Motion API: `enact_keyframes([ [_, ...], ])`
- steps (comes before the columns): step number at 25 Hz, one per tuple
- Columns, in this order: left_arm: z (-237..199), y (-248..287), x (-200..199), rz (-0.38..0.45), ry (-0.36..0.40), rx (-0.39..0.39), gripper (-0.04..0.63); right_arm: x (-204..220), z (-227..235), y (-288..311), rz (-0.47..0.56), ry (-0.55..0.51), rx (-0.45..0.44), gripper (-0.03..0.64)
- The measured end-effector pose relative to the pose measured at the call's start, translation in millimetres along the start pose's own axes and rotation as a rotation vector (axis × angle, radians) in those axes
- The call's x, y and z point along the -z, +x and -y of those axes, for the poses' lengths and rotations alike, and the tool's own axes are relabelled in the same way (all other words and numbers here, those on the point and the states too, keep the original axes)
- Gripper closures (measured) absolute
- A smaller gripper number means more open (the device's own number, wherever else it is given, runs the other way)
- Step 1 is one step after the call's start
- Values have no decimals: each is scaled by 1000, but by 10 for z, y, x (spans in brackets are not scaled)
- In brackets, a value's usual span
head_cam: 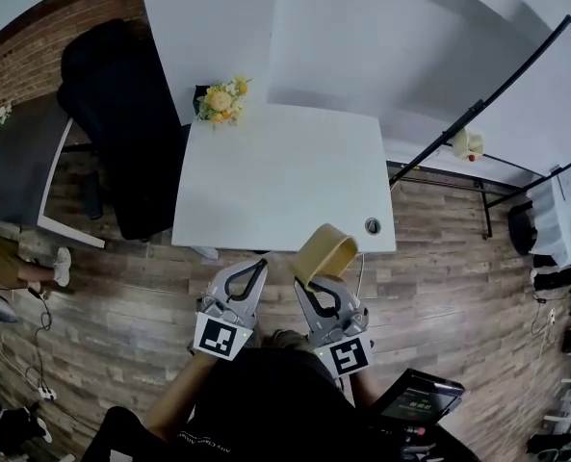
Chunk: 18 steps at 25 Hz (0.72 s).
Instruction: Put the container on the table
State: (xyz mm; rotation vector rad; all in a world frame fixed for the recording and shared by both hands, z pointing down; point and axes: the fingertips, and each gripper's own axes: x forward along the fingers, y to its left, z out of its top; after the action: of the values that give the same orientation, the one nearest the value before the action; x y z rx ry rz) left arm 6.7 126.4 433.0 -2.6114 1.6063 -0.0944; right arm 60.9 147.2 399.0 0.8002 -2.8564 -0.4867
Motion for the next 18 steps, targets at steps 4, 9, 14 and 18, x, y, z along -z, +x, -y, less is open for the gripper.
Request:
enact_keyframes([
  [4, -258, 93, 110, -10, 7, 26, 594, 75, 38, 222, -34, -9, 14, 603],
  [9, -510, 244, 224, -56, -42, 4, 594, 256, 169, 461, -69, 6, -4, 603],
  [14, -768, 576, 317, -88, -60, -24, 592, 496, 445, 786, -59, 2, -49, 603],
  [18, -966, 965, 291, -111, -89, -39, 592, 770, 757, 980, -75, -70, -115, 603],
])
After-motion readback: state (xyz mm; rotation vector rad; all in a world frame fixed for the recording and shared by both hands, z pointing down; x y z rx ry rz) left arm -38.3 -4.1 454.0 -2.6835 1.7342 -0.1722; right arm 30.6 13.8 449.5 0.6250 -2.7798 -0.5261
